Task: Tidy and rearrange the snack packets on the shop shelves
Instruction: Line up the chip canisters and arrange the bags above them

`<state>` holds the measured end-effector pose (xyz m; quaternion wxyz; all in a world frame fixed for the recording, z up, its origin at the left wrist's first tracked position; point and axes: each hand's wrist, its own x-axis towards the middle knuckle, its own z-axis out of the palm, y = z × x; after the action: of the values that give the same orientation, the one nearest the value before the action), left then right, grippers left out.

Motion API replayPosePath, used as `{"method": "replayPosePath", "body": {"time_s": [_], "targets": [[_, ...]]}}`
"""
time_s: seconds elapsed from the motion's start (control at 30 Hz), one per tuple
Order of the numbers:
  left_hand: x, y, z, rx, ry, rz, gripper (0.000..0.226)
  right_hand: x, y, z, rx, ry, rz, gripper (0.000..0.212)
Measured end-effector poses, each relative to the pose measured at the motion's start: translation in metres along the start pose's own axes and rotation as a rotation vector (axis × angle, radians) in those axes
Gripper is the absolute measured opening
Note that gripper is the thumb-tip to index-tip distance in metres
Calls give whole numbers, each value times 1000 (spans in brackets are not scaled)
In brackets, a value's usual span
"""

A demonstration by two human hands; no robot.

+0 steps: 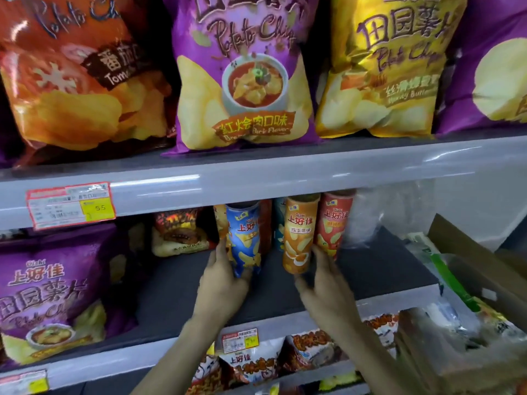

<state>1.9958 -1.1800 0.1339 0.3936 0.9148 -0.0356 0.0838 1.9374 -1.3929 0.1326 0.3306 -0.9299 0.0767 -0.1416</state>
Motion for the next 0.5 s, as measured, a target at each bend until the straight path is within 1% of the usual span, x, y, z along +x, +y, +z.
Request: {"method": "replayPosePath", "body": {"time_s": [0.07, 0.13, 0.2, 0.27, 0.37, 0.5], "targets": [[7, 5, 11, -78, 62, -40, 83, 12, 7, 3, 74, -11, 13, 76], [11, 10, 20, -166, 113, -65, 74, 22, 15, 7, 147, -13, 9, 79], [14, 13, 30, -231, 153, -87, 65, 29, 21, 11, 209, -27, 12, 80], [13, 14, 35, -278, 186, -106, 61, 34, 26, 14, 256, -51, 2, 81], [6, 11, 37, -310, 252, -123, 62, 40, 29, 20, 326, -91, -11, 82], [-10, -2, 25, -300, 361, -151, 54, 47, 29, 34, 388, -84, 4, 79]]}}
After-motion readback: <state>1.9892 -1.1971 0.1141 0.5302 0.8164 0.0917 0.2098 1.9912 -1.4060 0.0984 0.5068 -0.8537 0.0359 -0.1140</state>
